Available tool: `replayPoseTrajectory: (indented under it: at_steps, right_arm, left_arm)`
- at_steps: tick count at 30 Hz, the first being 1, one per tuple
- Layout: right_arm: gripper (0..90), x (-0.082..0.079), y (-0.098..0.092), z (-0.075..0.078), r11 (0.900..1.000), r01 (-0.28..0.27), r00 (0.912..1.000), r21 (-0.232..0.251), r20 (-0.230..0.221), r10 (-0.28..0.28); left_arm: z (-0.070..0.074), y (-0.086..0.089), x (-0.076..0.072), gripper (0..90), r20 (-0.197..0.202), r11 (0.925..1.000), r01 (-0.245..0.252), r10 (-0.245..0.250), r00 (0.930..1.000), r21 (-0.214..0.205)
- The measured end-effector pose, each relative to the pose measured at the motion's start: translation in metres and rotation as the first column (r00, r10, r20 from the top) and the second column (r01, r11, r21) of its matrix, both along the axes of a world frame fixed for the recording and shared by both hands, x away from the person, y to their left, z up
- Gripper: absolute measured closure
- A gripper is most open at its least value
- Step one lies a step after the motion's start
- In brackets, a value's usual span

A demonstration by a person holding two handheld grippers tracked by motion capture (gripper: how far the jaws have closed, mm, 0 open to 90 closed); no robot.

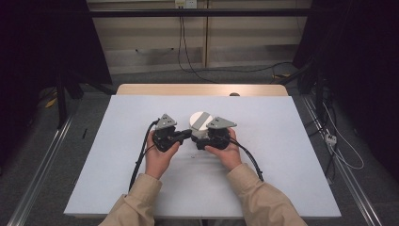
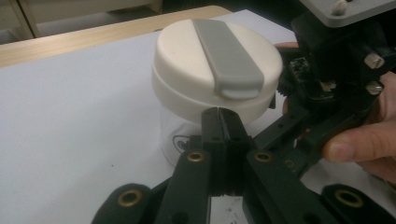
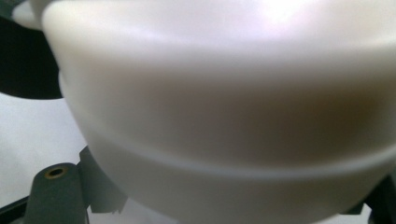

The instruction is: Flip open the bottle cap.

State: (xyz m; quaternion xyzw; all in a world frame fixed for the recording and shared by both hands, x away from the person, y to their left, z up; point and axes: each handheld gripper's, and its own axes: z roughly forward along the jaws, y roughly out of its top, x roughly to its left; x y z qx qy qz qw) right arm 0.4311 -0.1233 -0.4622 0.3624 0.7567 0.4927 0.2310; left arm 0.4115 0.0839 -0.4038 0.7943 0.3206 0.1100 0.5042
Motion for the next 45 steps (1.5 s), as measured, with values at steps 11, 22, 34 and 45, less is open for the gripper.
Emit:
replayPoseTrajectory:
  at_steps: [11, 22, 34, 45]
  right_arm:
    - [18.4, 0.000, 0.000, 0.000, 1.0000, 0.000, 1.0000, 0.000, 0.000, 0.000]
    - [18.5, 0.000, 0.000, 0.000, 1.0000, 0.001, 1.0000, 0.001, 0.001, -0.001]
    - [18.4, 0.000, 0.001, 0.000, 1.0000, 0.000, 1.0000, 0.000, 0.001, 0.000]
    - [18.5, 0.000, 0.001, 0.000, 1.0000, 0.000, 1.0000, 0.000, 0.001, 0.000]
  left_arm:
    - [0.006, -0.004, -0.002, 90.0, 0.018, 1.0000, 0.001, -0.001, 0.9998, -0.008]
    - [0.019, -0.008, 0.001, 90.0, 0.049, 0.9999, -0.004, 0.005, 0.9988, -0.010]
    - [0.030, -0.015, 0.007, 90.0, 0.067, 0.9999, -0.007, 0.007, 0.9977, -0.014]
    - [0.038, -0.020, 0.012, 90.0, 0.077, 0.9998, -0.008, 0.009, 0.9970, -0.018]
